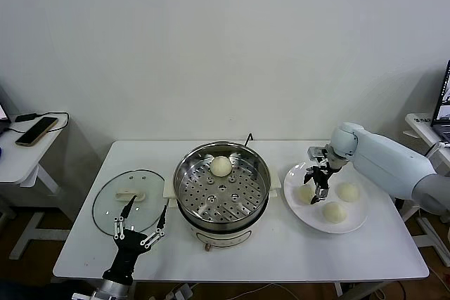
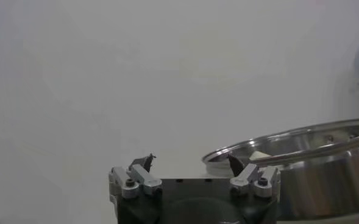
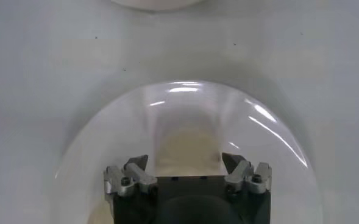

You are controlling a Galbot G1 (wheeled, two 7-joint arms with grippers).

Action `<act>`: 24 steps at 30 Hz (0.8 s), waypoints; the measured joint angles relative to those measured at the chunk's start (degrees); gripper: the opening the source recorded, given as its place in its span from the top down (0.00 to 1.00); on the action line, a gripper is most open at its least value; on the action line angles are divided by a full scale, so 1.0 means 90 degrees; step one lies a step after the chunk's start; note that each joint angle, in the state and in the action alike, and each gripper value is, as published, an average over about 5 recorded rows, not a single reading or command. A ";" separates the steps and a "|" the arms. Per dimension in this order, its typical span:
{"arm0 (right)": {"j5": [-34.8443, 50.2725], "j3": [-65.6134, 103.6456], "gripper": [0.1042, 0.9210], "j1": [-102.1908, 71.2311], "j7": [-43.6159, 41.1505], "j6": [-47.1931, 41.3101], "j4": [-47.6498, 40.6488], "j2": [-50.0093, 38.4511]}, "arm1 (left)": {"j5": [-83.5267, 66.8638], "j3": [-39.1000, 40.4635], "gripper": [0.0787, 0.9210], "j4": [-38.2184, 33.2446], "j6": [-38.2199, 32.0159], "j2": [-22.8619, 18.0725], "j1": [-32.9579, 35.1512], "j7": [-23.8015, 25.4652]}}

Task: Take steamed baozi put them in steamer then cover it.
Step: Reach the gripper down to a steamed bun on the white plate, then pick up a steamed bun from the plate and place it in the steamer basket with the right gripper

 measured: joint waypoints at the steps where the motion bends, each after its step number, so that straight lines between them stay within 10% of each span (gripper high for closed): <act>1: -0.0006 0.0011 0.20 -0.0020 0.0014 -0.0001 -0.0015 0.0009 | -0.0001 -0.0003 0.12 0.0001 -0.0001 -0.0001 0.0000 -0.0001; 24: 0.0866 -0.0993 0.34 0.1851 -0.0670 -0.0244 0.1052 -0.0005 | -0.0015 0.0009 0.12 -0.0066 0.0028 0.0040 -0.0064 -0.0019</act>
